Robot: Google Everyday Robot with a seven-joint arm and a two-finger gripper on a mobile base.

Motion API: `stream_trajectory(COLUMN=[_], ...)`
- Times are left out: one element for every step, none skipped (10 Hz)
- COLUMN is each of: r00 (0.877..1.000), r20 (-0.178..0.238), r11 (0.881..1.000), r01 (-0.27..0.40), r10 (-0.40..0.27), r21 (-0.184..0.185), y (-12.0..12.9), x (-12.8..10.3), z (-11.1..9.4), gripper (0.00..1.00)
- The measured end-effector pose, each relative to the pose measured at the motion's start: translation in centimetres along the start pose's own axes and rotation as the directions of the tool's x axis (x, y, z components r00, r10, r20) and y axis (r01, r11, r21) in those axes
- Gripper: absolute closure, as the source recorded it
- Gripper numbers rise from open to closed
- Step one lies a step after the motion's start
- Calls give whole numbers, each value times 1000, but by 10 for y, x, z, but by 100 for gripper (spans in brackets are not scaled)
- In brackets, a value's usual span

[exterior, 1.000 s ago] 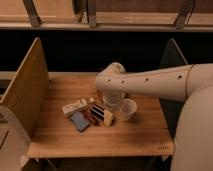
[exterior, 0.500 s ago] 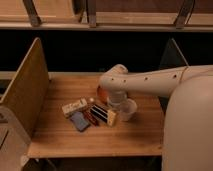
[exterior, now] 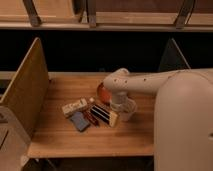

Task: Pick up the ceramic cup

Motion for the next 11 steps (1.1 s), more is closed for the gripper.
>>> stream_trajectory(r00=[1000, 1000, 1000, 999, 998, 995, 993, 989, 985, 977, 971], r20=[3, 11, 22, 41, 62, 92, 110, 138, 160, 196, 219], r11=[1000, 1000, 1000, 998, 996, 993, 991, 987, 984, 980, 978], r01=[-5, -5, -1, 8, 17, 26, 30, 34, 39, 45, 52], r10=[5, 5, 0, -10, -22, -36, -45, -56, -67, -84, -97], r21=[2, 13, 29, 55, 84, 113, 132, 156, 175, 196, 203], y=[-5, -10, -15, -18, -20, -18, -16, -14, -10, -3, 2], x=[-1, -3, -4, -4, -2, 0, 1, 4, 6, 7, 8], z=[-1, -5, -13, -26, -41, -58, -68, -83, -96, -112, -122], gripper=[51, 62, 72, 82, 92, 99, 100, 100, 100, 100, 100])
